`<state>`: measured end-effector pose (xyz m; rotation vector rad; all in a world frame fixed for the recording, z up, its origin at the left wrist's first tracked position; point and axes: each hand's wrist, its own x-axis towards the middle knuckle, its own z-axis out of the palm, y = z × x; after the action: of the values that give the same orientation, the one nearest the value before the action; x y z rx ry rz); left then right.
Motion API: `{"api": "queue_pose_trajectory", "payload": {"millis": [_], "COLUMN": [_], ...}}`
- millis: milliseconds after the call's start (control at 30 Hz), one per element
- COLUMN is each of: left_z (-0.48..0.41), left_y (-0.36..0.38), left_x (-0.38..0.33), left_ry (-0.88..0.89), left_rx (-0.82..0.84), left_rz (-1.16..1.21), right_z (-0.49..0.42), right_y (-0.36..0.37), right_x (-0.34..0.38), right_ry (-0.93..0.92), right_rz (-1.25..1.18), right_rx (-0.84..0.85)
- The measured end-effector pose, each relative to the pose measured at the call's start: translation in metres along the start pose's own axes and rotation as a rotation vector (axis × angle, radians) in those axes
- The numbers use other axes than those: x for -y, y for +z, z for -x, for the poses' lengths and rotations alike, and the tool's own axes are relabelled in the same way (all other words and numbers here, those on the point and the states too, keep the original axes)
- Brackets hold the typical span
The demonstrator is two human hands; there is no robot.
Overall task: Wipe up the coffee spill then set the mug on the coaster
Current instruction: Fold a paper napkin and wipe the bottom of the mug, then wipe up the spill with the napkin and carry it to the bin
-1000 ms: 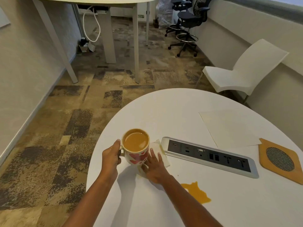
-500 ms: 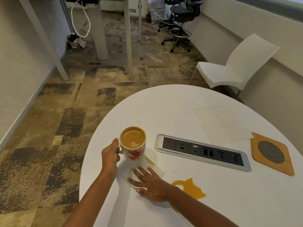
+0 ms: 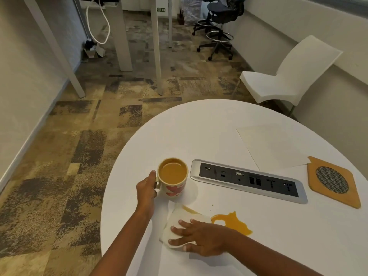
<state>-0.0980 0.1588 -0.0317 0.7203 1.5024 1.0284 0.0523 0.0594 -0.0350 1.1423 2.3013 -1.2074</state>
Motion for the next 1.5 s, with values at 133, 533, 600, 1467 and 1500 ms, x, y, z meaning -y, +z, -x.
{"api": "queue_pose_trajectory", "payload": {"millis": [133,533,600,1467,1500], "left_z": [0.001,-0.001,-0.001,0.023,0.026], "left_y": [0.002,0.008,0.008,-0.04,-0.044], "left_x": [0.002,0.017,0.018,0.068,0.076], "left_ry": [0.007,-0.018,-0.011,0.583,0.569], "left_rx": [0.011,0.048,0.051,-0.114,-0.09], "left_rz": [0.016,0.018,0.011,-0.947,-1.031], "right_z": [0.024,0.076,0.077,0.056,0.049], "right_y": [0.001,-0.018,-0.016,-0.01,-0.007], "right_x": [-0.002,-0.022,-0.026,-0.041,-0.042], "right_ry": [0.001,0.172,0.216,0.677,0.698], "right_rz": [-0.081,-1.03,-1.183,-0.229,-0.207], "right_rx": [-0.133,-0.896,-0.953,-0.892,-0.814]}}
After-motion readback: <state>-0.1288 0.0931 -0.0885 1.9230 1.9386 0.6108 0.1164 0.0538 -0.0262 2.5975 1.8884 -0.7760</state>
